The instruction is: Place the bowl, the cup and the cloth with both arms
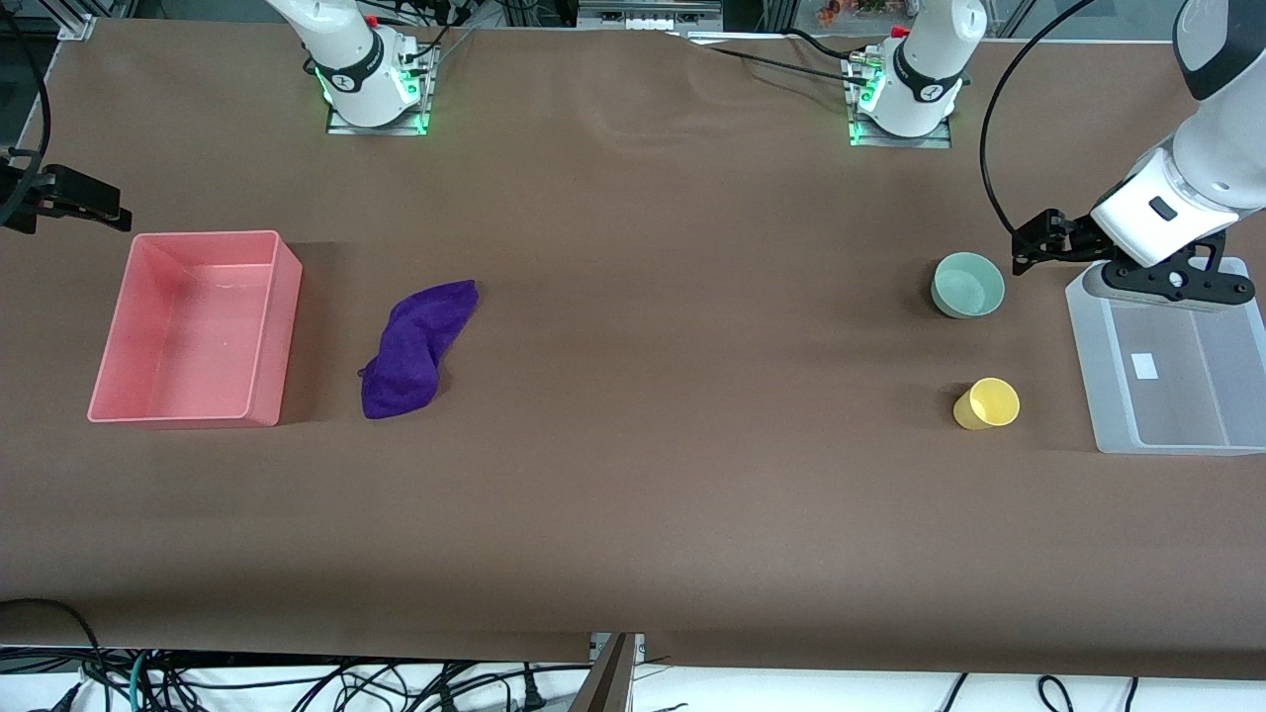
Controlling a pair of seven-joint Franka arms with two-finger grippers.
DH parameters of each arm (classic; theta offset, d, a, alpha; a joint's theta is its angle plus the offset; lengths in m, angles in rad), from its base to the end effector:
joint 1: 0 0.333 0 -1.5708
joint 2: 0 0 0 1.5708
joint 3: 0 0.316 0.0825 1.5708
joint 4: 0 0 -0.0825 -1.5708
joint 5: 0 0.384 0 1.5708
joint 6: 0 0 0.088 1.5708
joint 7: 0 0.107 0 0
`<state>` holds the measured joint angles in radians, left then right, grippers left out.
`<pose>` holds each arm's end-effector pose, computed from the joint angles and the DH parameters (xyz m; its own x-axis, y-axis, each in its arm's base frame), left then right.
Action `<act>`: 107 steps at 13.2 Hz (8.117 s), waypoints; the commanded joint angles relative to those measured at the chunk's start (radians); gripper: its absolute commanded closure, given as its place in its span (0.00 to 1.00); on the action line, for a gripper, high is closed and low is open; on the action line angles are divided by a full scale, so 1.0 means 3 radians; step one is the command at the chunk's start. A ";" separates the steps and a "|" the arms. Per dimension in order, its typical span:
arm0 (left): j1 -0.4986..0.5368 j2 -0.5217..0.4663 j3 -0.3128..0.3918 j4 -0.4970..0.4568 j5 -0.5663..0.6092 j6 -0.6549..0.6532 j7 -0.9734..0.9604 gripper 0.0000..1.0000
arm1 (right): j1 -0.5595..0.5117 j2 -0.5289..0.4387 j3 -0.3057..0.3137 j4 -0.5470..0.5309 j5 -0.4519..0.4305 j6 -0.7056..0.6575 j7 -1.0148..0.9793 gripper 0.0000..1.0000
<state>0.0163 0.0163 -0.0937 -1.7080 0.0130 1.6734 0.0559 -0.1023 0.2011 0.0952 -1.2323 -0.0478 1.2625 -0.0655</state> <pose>0.5606 -0.0419 0.5591 0.9896 -0.1342 -0.0514 -0.1348 -0.9908 -0.0085 0.5811 -0.0172 0.6406 0.9843 0.0453 -0.1706 0.0489 -0.9987 0.0172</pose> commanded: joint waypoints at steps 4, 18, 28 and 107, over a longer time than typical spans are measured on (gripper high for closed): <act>-0.0029 0.0048 0.0036 0.0110 -0.0059 -0.0081 -0.0002 0.00 | -0.0001 -0.0041 0.0005 -0.0044 0.0026 -0.0010 -0.0047 0.00; 0.0114 0.0073 0.0051 0.0048 -0.0023 -0.0423 0.0430 0.00 | 0.0029 -0.0036 0.0025 -0.0044 0.0032 0.0010 -0.0032 0.00; 0.0533 0.0201 0.0052 -0.1202 0.0274 0.0724 0.1739 0.00 | 0.0381 0.0327 0.0025 -0.0314 -0.0168 0.0127 0.0014 0.00; 0.1275 0.1741 -0.0277 0.1122 0.1131 -0.0091 0.2286 1.00 | 0.0612 0.0465 -0.1346 -0.0746 0.0297 0.0726 -0.1418 0.00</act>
<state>0.3886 0.5612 -0.2208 -1.3943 0.2909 1.6781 0.6033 0.0899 0.4000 -0.3386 -1.5053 0.0023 1.5339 -0.4807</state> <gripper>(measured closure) 0.965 0.106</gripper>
